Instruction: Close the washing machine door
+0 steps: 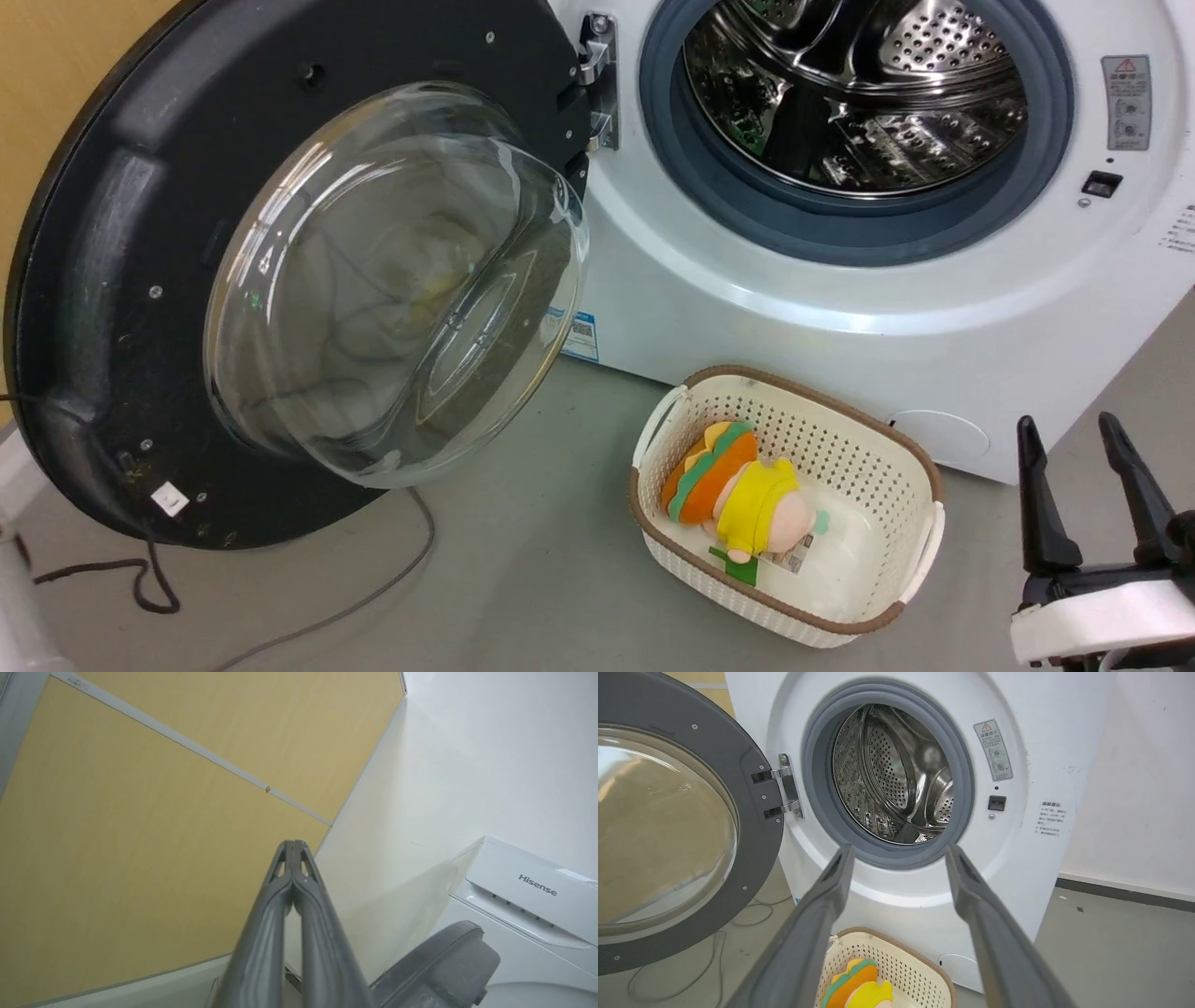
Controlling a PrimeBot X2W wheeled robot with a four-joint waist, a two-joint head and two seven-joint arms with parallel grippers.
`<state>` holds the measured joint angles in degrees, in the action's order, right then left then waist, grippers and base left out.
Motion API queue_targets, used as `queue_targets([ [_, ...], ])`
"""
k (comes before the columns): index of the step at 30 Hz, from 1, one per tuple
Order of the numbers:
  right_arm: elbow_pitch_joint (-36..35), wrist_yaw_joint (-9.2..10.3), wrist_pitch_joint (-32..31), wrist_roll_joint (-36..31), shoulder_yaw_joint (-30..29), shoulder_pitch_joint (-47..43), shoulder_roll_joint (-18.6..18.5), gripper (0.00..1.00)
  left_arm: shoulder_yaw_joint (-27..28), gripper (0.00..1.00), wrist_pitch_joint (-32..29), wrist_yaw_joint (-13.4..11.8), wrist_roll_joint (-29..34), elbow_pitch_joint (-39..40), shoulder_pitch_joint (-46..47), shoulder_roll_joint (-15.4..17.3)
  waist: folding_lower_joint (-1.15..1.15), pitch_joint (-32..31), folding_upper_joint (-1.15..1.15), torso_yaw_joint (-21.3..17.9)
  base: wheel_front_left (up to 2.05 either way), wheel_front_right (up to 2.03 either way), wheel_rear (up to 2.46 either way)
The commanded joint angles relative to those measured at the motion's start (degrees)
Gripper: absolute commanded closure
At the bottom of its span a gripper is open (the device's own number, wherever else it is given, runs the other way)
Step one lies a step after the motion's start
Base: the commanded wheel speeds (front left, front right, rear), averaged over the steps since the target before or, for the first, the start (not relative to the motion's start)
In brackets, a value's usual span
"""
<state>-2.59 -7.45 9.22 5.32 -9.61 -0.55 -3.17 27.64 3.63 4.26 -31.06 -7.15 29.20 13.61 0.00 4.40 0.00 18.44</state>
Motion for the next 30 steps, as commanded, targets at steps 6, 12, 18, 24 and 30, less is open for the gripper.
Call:
queue_targets([
  [6,-0.8,-0.02,1.2,0.6,-1.3,1.3,0.2,0.00,6.0,1.00,-6.8,0.7,-10.5,-8.8,3.5,2.7,0.00,0.9,0.00,1.2,0.00,0.00,0.00],
  [12,-1.1,-0.02,1.9,0.6,-2.1,1.7,0.2,0.00,8.9,1.00,-16.6,1.2,-20.3,-15.1,4.6,3.9,0.00,1.7,0.00,2.5,0.00,0.00,0.00],
  [18,-1.2,-0.03,2.8,0.7,-1.8,2.9,0.2,0.00,8.1,1.00,-25.1,1.7,-27.8,-17.5,3.1,3.2,0.00,3.2,0.00,3.1,0.00,0.00,0.00],
  [24,-1.4,-0.03,3.6,1.3,-2.0,3.5,0.2,0.00,6.4,1.00,-30.4,2.1,-33.6,-16.0,-0.7,2.3,0.00,4.0,0.00,3.1,0.00,0.00,0.00],
  [30,-1.5,-0.03,4.2,1.6,-2.9,3.7,0.3,0.00,4.5,1.00,-34.9,2.4,-39.4,-13.0,-4.3,0.6,0.00,4.7,0.00,3.7,0.00,0.00,0.00],
])
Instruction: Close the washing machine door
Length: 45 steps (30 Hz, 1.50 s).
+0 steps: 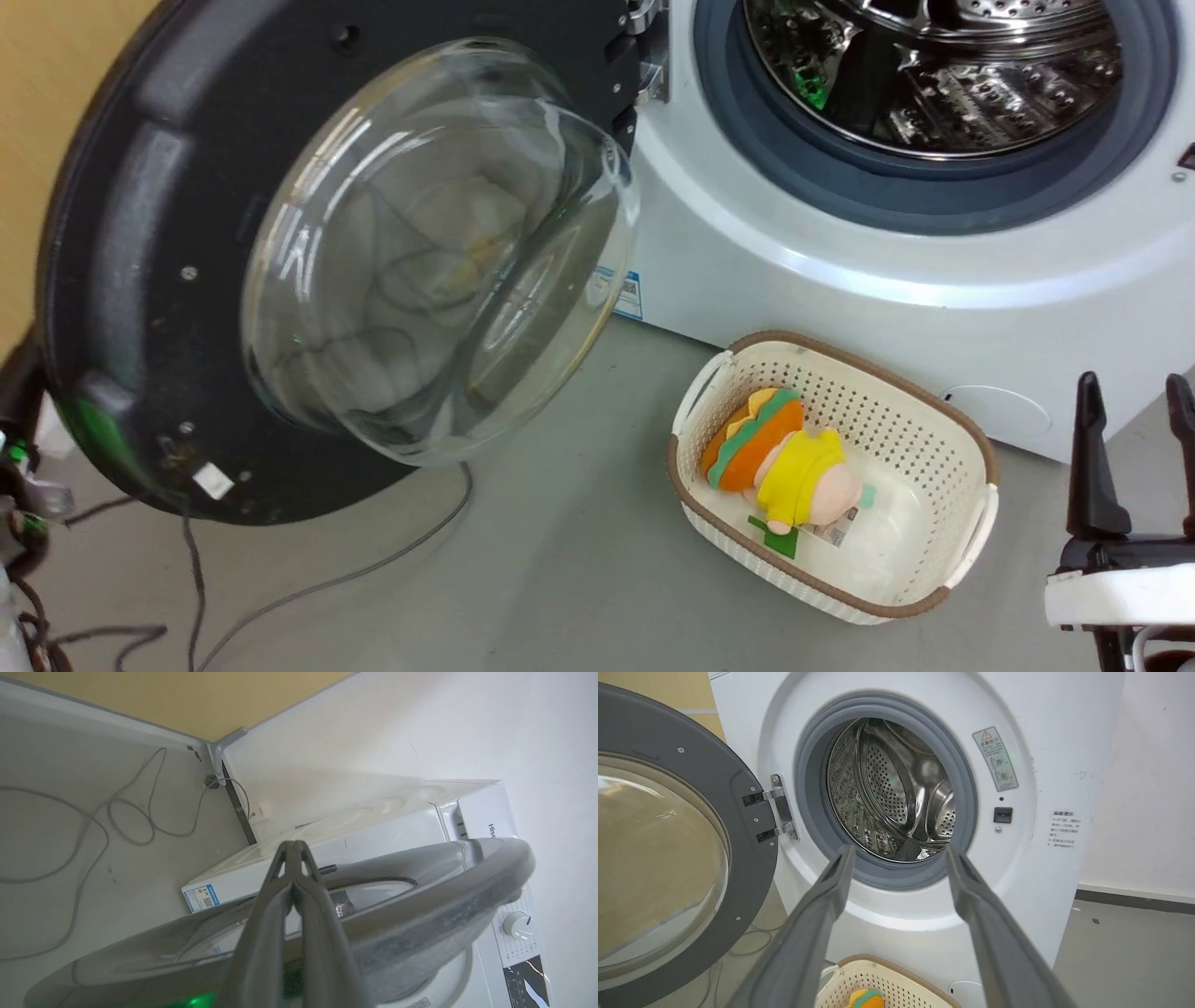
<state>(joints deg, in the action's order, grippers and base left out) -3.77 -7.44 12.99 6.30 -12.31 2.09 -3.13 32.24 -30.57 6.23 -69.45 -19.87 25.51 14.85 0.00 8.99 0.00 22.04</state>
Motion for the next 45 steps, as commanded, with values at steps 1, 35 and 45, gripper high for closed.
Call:
queue_targets([
  [1,-0.3,-0.04,0.5,0.7,-0.3,1.1,0.2,0.00,-0.4,1.00,-1.3,0.5,-2.0,0.2,-1.3,-1.1,0.00,0.2,0.00,0.3,0.00,0.00,0.00],
  [35,0.2,-0.05,2.0,2.5,-0.9,3.1,0.2,0.00,-38.6,1.00,-3.5,1.3,-11.9,31.3,-18.8,-10.7,0.00,0.3,0.00,-12.0,0.00,0.00,0.00],
  [45,1.0,-0.05,2.0,3.3,-1.0,3.3,0.2,0.00,-49.7,1.00,8.2,1.3,-9.3,22.4,-13.9,-10.3,0.00,0.2,0.00,-18.5,0.00,0.00,0.00],
])
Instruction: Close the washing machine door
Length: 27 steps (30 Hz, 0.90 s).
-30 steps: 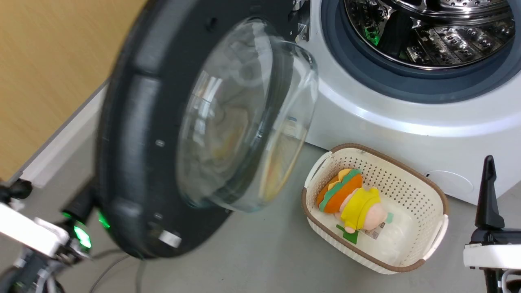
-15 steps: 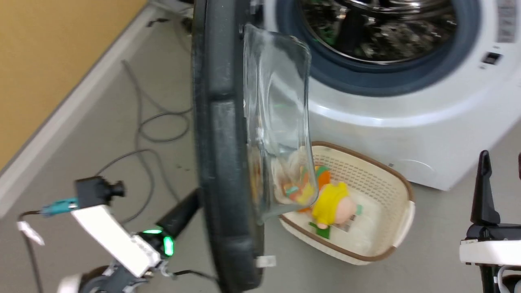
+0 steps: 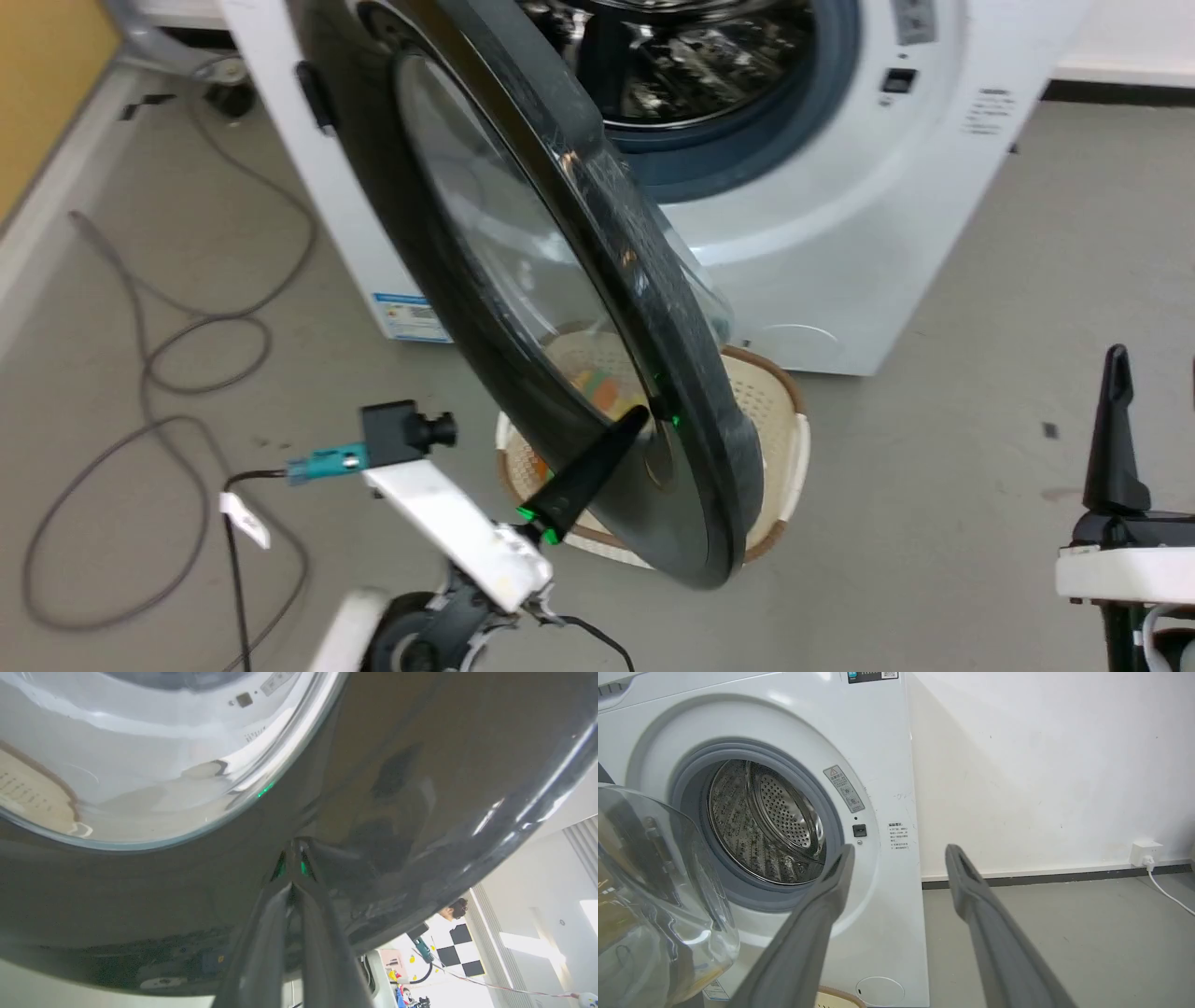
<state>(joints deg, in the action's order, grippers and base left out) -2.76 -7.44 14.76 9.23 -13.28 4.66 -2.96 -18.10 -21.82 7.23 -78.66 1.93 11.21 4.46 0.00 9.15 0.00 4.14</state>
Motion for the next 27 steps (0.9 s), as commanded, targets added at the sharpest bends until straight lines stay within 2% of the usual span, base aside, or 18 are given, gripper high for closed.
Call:
queue_targets([
  [1,0.1,-0.05,0.2,0.6,0.1,0.8,0.1,0.00,-0.5,1.00,0.9,0.3,0.4,-0.5,1.0,0.3,0.00,0.0,0.00,-1.1,0.00,0.00,0.00],
  [8,1.2,-0.05,0.2,2.4,0.9,0.6,0.1,0.00,-8.7,1.00,11.0,0.3,2.6,-7.5,3.9,1.7,0.00,-0.6,0.00,-2.9,0.00,0.00,0.00],
  [13,1.7,-0.05,0.2,2.8,1.5,0.1,0.1,0.00,-15.0,1.00,16.6,0.3,2.9,-9.1,5.5,3.8,0.00,-1.5,0.00,-2.9,0.00,0.00,0.00],
  [18,2.0,-0.05,0.2,3.5,2.4,-0.7,0.1,0.00,-17.5,1.00,24.0,0.3,3.5,-9.0,7.4,7.5,0.00,-2.8,0.00,-2.5,0.00,0.00,0.00],
  [21,1.9,-0.05,0.2,4.1,2.4,-0.9,0.1,0.00,-18.2,1.00,31.3,0.3,8.4,-10.7,9.1,10.9,0.00,-3.6,0.00,-2.3,0.00,0.00,0.00],
  [23,1.7,-0.05,0.2,4.3,2.0,-0.8,0.1,0.00,-16.3,1.00,35.4,0.2,13.2,-13.9,10.1,12.5,0.00,-4.1,0.00,-2.0,0.00,0.00,0.00],
  [25,1.0,-0.05,0.2,3.4,2.1,-0.6,0.1,0.00,-11.5,1.00,36.7,-3.4,20.6,-16.9,11.4,13.0,0.00,-4.5,0.00,-1.8,0.00,0.00,0.00],
  [27,0.3,-0.05,0.2,3.5,1.7,-0.1,0.1,0.00,-3.0,1.00,36.8,-8.0,30.8,-15.1,11.9,11.7,0.00,-4.7,0.00,-1.5,0.00,0.00,0.00],
])
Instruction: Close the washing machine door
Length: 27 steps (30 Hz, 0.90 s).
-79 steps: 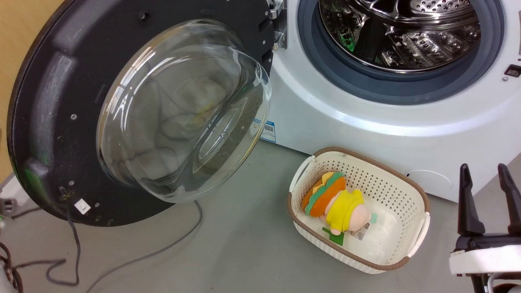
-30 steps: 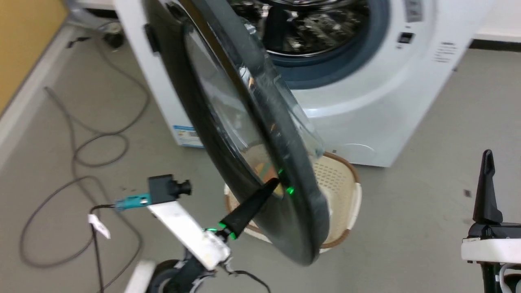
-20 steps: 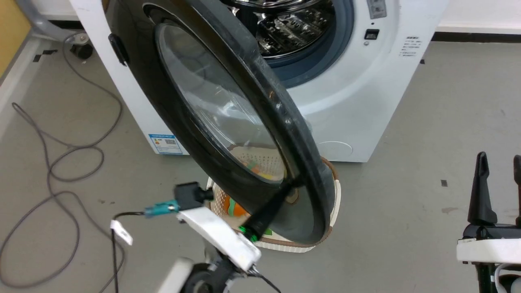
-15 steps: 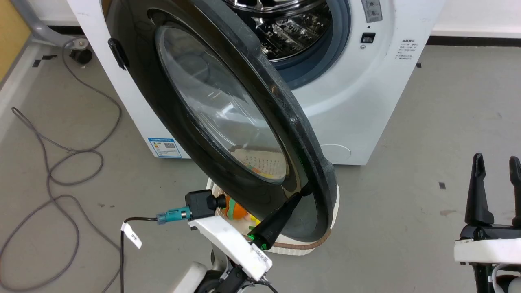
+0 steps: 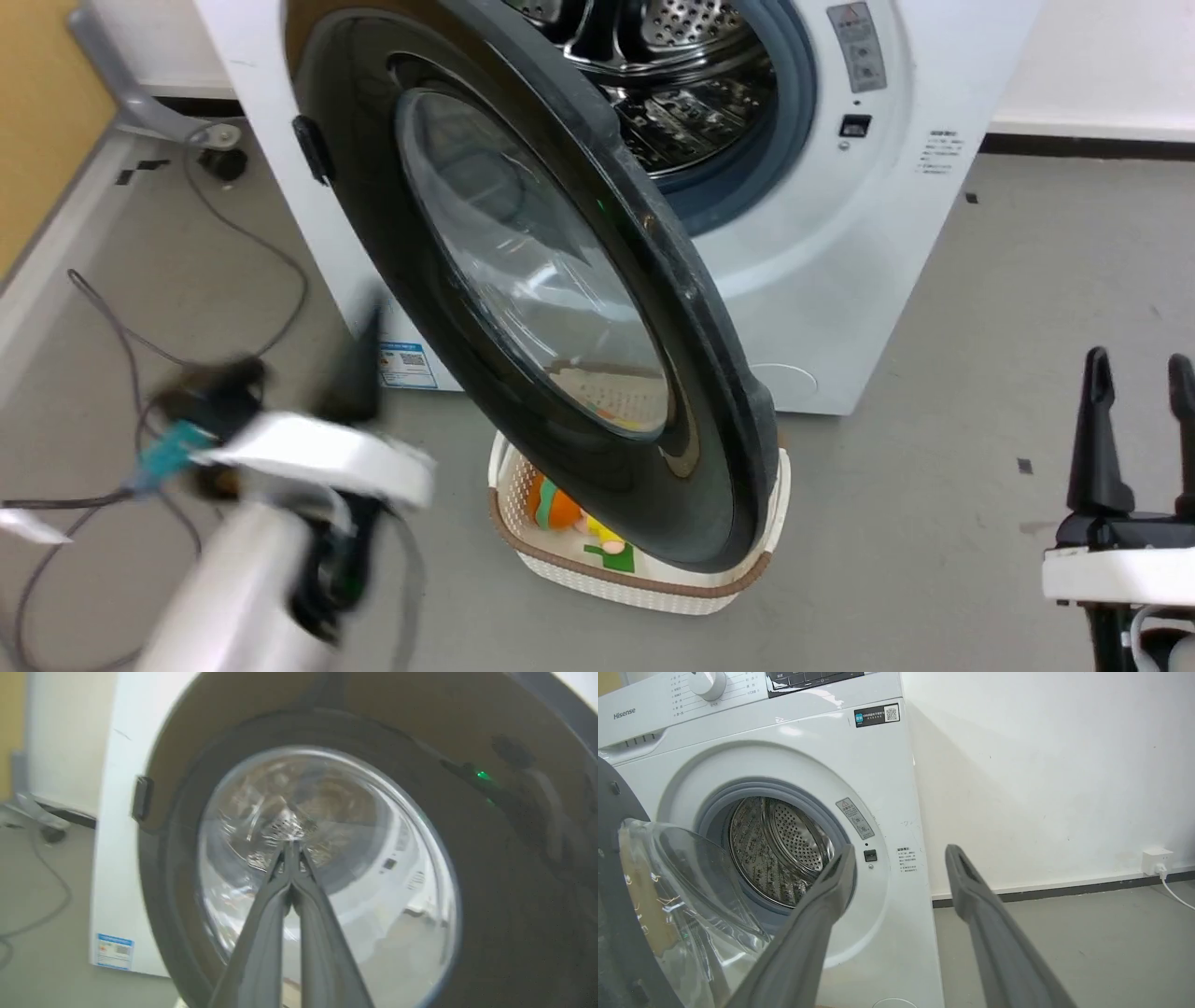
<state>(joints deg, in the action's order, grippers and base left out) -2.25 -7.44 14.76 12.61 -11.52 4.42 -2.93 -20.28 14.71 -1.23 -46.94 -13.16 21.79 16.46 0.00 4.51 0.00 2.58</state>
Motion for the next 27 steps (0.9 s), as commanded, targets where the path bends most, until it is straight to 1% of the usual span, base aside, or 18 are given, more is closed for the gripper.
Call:
queue_targets([
  [1,-0.4,-0.05,0.2,0.1,-0.4,0.5,0.1,0.00,2.0,1.00,0.3,-1.4,4.5,1.5,0.8,-0.8,0.00,-0.2,0.00,0.2,0.00,0.00,0.00],
  [2,-0.7,-0.05,0.2,0.0,-0.6,0.9,0.1,0.00,4.8,1.00,0.3,-3.0,8.9,3.4,0.0,-1.8,0.00,-0.2,0.00,0.3,0.00,0.00,0.00],
  [3,-1.0,-0.05,0.2,-0.3,-0.8,1.3,0.1,0.00,6.7,1.00,0.3,-4.2,12.8,4.9,-1.0,-2.4,0.00,-0.4,0.00,0.4,0.00,0.00,0.00],
  [5,-1.6,-0.05,0.2,-0.5,-1.0,2.2,0.1,0.00,9.2,1.00,0.3,-6.7,21.1,7.2,-2.4,-2.0,0.00,-0.5,0.00,0.6,0.00,0.00,0.00],
  [7,-2.5,-0.05,0.2,-0.8,-1.0,3.4,0.1,0.00,11.1,1.00,0.3,-9.0,27.1,8.7,-4.2,-1.9,0.00,-0.7,0.00,0.8,0.00,0.00,0.00],
  [9,-3.9,-0.05,0.2,-1.2,-0.4,4.8,0.1,0.00,13.2,1.00,0.3,-11.8,31.1,10.2,-6.3,-2.1,0.00,-0.7,0.00,0.9,0.00,0.00,0.00],
  [11,-5.5,-0.05,0.2,-0.7,0.3,6.3,0.1,0.00,15.3,1.00,0.3,-13.7,33.6,11.5,-8.4,-2.2,0.00,-0.7,0.00,1.2,0.00,0.00,0.00],
  [12,-6.3,-0.05,0.2,-0.1,0.6,7.0,0.1,0.00,16.0,1.00,0.3,-14.1,34.3,12.0,-9.6,-2.4,0.00,-0.7,0.00,1.3,0.00,0.00,0.00],
  [13,-7.0,-0.05,0.2,0.7,1.1,7.6,0.1,0.00,16.7,0.59,0.3,-14.3,34.3,12.4,-10.9,-2.9,0.00,-0.7,0.00,1.5,0.00,0.00,0.00],
  [14,-7.8,-0.05,0.2,1.4,1.6,8.3,0.1,0.00,17.4,0.00,0.3,-14.4,34.8,12.8,-11.9,-3.1,0.00,-0.7,0.00,1.7,0.00,0.00,0.00],
  [17,-10.7,-0.05,0.2,3.9,3.7,10.1,0.1,0.00,17.6,0.00,0.3,-12.9,36.1,13.8,-14.8,-3.6,0.00,-0.6,0.00,2.5,0.00,0.00,0.00],
  [21,-14.8,-0.05,0.2,6.5,7.6,12.2,0.1,0.00,17.6,0.00,0.3,-9.9,36.8,13.8,-17.9,-4.5,0.00,-0.6,0.00,3.5,0.00,0.00,0.00],
  [25,-18.7,-0.05,0.2,7.9,13.5,13.9,-0.3,0.00,17.9,0.00,0.3,-8.1,38.0,13.0,-19.9,-5.7,0.00,-0.7,0.00,4.4,0.00,0.00,0.00],
  [26,-19.5,-0.05,0.2,8.6,15.0,14.2,-0.7,0.24,18.1,0.00,0.3,-7.8,38.0,13.0,-20.2,-6.1,0.00,-0.7,0.00,4.5,0.00,0.00,0.00],
  [27,-20.1,-0.05,0.2,9.2,17.0,14.4,-1.4,0.64,18.4,0.00,0.3,-7.4,38.2,13.0,-20.5,-6.5,0.00,-0.8,0.00,4.7,0.00,0.00,0.00],
])
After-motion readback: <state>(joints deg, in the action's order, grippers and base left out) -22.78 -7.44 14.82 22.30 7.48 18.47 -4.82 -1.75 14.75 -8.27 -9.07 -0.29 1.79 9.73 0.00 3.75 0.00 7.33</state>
